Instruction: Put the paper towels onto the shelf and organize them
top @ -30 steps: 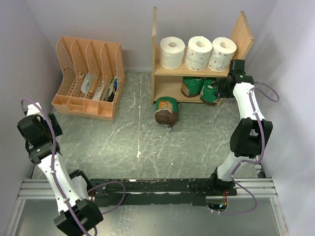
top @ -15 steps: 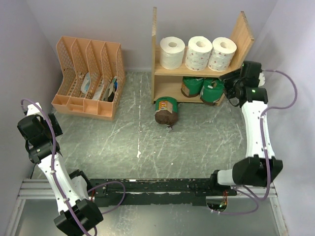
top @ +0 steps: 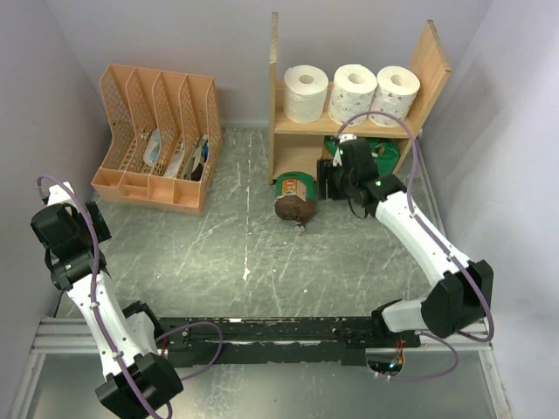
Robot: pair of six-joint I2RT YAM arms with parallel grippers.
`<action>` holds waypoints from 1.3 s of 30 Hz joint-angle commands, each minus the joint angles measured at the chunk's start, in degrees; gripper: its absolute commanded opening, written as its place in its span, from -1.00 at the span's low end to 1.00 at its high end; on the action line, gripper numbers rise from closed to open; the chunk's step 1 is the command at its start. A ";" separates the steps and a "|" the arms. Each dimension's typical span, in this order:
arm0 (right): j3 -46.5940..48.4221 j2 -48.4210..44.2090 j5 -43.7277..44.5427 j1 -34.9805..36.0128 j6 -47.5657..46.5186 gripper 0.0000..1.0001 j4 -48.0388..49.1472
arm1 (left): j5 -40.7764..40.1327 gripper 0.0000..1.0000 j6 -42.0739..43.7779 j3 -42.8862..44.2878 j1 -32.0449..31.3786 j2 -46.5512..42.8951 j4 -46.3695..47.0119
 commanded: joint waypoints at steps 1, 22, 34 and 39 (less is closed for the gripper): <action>-11.68 -9.60 0.30 0.54 -24.70 0.46 16.38 | -0.62 0.83 -0.08 0.65 0.65 -0.96 0.62; -29.43 -5.21 14.43 21.88 -54.80 1.00 34.69 | -1.31 0.83 -0.22 0.72 0.63 -0.14 0.72; -33.41 3.74 16.58 23.14 -56.11 1.00 51.73 | -1.41 0.83 -0.24 0.80 0.65 -0.02 0.76; -33.90 6.99 16.71 23.16 -55.91 1.00 56.01 | -1.28 0.83 -0.22 0.82 0.66 -0.03 0.72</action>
